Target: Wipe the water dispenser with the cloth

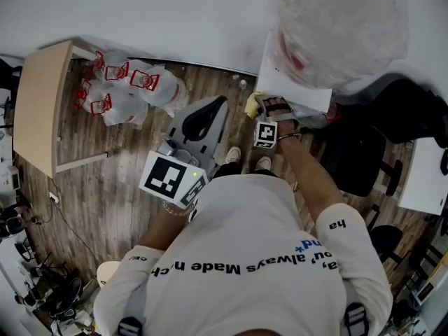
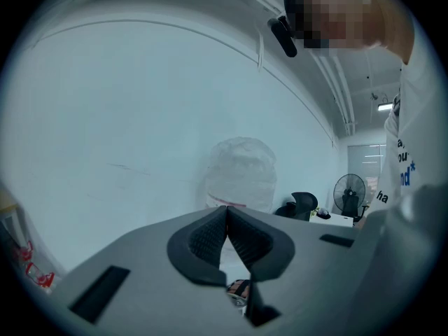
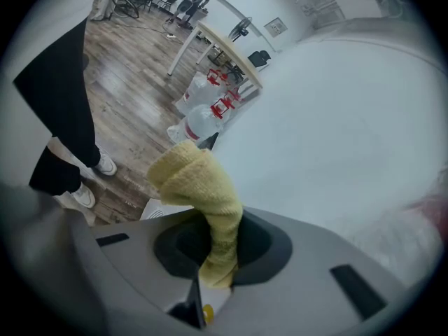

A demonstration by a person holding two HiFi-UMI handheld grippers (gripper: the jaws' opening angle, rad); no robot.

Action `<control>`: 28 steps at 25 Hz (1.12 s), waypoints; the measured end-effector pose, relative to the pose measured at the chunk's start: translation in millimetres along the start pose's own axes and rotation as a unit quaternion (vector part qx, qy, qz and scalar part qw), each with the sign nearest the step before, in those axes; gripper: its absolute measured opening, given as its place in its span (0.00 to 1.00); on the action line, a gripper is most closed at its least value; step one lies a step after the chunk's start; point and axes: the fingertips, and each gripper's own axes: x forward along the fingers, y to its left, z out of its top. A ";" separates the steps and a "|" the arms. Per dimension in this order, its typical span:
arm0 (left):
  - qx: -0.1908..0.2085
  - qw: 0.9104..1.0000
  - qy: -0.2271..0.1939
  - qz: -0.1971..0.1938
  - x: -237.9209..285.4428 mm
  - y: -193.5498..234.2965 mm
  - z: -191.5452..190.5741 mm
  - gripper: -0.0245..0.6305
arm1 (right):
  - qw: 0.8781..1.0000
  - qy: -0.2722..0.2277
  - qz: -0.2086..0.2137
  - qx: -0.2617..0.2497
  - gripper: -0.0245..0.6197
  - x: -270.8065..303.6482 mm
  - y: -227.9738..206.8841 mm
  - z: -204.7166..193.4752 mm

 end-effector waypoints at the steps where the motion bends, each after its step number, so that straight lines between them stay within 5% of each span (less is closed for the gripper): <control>1: 0.000 1.000 0.000 0.000 1.2 0.0 -0.1 0.07 | 1.000 0.002 -0.001 -0.004 0.13 0.1 0.3 -1.9; 28: 0.003 0.999 0.000 -0.045 36.7 -44.2 1.0 0.07 | 0.999 0.044 -0.005 0.014 0.13 -29.3 12.8 -69.3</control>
